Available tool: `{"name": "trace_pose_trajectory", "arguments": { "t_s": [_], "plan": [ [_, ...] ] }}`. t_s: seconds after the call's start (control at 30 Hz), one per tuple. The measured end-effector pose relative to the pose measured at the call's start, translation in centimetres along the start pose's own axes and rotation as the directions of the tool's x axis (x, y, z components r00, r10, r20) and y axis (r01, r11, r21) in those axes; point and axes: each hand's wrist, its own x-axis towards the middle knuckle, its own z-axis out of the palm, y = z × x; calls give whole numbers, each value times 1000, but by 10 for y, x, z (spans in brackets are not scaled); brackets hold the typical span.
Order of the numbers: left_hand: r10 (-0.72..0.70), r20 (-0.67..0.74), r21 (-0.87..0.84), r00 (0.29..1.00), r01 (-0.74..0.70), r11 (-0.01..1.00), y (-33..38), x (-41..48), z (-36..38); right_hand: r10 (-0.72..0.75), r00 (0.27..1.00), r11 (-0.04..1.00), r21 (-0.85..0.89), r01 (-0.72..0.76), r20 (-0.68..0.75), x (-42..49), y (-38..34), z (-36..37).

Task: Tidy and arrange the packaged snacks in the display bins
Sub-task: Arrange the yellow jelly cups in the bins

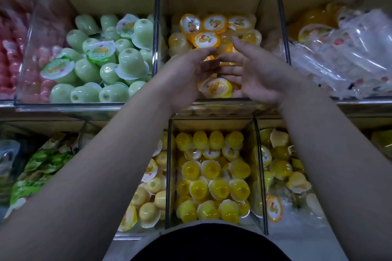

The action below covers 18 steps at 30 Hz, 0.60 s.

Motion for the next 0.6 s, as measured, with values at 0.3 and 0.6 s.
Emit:
{"name": "trace_pose_trajectory", "arguments": {
  "t_s": [0.3,0.6],
  "plan": [
    [160,-56,65,985,-156,986,-4,-5,5,-72,994,990,115,81,-81,-5,2,2],
    [230,-23,-217,973,-229,949,-12,-37,-8,-292,953,921,247,302,-79,-23,3,23]
  ]
}}
